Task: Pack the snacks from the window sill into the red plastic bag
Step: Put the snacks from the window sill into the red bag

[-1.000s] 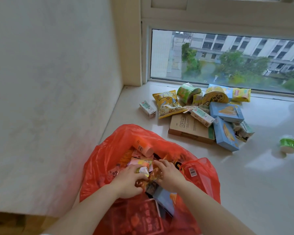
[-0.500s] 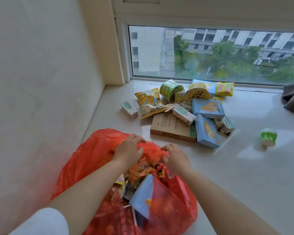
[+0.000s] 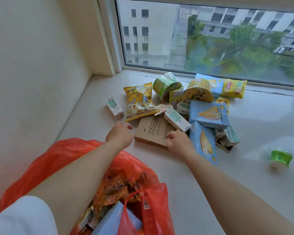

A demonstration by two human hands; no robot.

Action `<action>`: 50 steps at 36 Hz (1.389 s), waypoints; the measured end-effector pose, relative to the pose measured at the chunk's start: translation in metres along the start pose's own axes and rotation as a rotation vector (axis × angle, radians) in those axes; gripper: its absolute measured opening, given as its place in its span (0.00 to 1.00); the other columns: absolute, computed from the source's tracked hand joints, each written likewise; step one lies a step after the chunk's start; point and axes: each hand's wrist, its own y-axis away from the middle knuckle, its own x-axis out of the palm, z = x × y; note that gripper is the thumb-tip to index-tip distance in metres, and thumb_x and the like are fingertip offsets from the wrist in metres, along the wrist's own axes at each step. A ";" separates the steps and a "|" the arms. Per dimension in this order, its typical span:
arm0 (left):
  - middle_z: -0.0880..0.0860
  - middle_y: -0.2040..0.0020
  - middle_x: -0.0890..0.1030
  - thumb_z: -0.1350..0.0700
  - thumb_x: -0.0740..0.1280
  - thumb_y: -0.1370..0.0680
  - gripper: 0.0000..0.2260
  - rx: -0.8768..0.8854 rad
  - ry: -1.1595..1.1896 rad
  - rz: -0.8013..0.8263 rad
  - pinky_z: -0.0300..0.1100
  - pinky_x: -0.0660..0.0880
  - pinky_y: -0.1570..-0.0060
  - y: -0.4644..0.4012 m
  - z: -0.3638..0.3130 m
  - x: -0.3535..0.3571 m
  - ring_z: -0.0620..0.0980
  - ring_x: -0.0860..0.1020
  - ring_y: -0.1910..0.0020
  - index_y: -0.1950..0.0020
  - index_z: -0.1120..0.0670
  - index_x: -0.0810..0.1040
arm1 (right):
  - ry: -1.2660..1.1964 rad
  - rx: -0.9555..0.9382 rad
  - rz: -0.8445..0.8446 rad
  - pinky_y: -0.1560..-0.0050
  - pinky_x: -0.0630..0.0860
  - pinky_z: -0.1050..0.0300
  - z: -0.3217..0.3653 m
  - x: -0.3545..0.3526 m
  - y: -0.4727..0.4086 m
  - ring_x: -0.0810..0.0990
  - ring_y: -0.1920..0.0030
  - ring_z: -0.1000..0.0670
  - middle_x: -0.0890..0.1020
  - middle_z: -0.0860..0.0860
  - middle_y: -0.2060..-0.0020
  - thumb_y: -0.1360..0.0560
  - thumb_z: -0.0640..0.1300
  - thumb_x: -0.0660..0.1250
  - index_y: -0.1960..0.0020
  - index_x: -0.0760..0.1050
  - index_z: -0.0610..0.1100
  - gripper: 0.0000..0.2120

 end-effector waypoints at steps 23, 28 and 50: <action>0.56 0.23 0.52 0.48 0.57 0.20 0.19 -0.267 0.118 -0.205 0.54 0.59 0.30 -0.188 0.034 0.029 0.57 0.53 0.26 0.29 0.46 0.68 | 0.462 -0.057 -0.114 0.25 0.49 0.45 -0.003 0.026 -0.177 0.55 0.26 0.45 0.60 0.48 0.26 0.25 0.46 0.59 0.26 0.56 0.48 0.29; 0.54 0.24 0.51 0.49 0.57 0.20 0.17 -0.292 0.218 -0.203 0.52 0.68 0.34 -0.201 0.041 0.043 0.58 0.64 0.30 0.33 0.47 0.72 | 0.486 -0.117 -0.239 0.29 0.57 0.47 -0.008 0.034 -0.189 0.66 0.33 0.45 0.71 0.50 0.33 0.21 0.42 0.54 0.34 0.70 0.50 0.18; 0.57 0.32 0.71 0.61 0.66 0.27 0.33 -0.463 0.710 -0.314 0.52 0.75 0.41 -0.148 0.029 0.015 0.59 0.73 0.37 0.25 0.53 0.56 | -0.483 0.214 -0.546 0.58 0.60 0.55 -0.026 -0.052 -0.142 0.74 0.47 0.38 0.77 0.39 0.51 0.19 0.44 0.54 0.50 0.70 0.39 0.10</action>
